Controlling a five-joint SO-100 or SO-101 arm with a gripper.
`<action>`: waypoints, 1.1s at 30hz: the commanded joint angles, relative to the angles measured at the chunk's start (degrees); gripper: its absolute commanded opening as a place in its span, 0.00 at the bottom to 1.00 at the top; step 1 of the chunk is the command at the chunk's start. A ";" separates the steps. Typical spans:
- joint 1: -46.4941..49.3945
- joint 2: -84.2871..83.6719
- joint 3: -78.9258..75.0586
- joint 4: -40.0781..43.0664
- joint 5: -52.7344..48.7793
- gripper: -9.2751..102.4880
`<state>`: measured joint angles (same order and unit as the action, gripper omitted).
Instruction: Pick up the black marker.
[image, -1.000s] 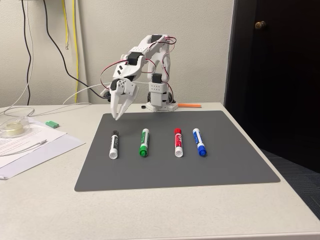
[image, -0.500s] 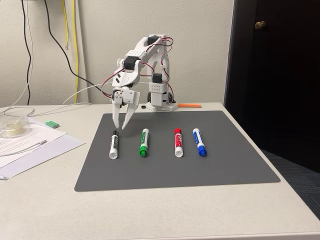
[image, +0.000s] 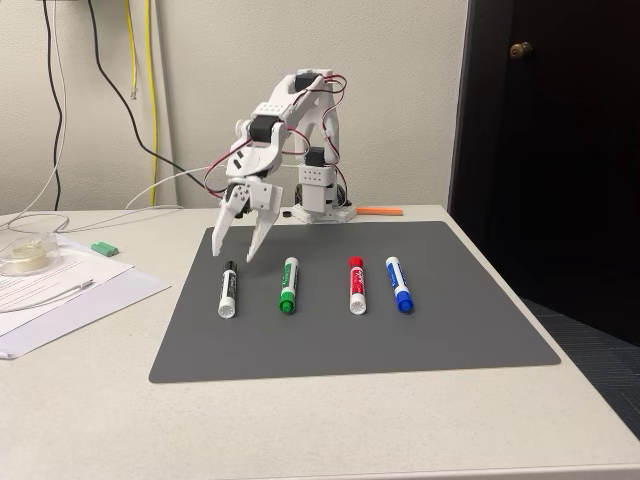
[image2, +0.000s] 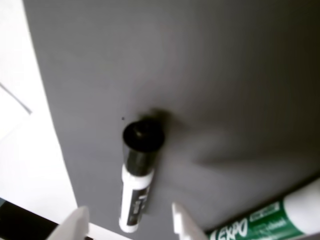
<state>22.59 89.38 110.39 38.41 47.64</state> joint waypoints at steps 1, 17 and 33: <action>-1.14 -0.53 -1.85 -2.11 0.35 0.31; -2.37 -7.29 -2.46 -9.49 2.20 0.28; -2.64 -9.40 -2.46 -11.60 3.87 0.14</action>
<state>20.21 80.07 109.86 27.16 51.59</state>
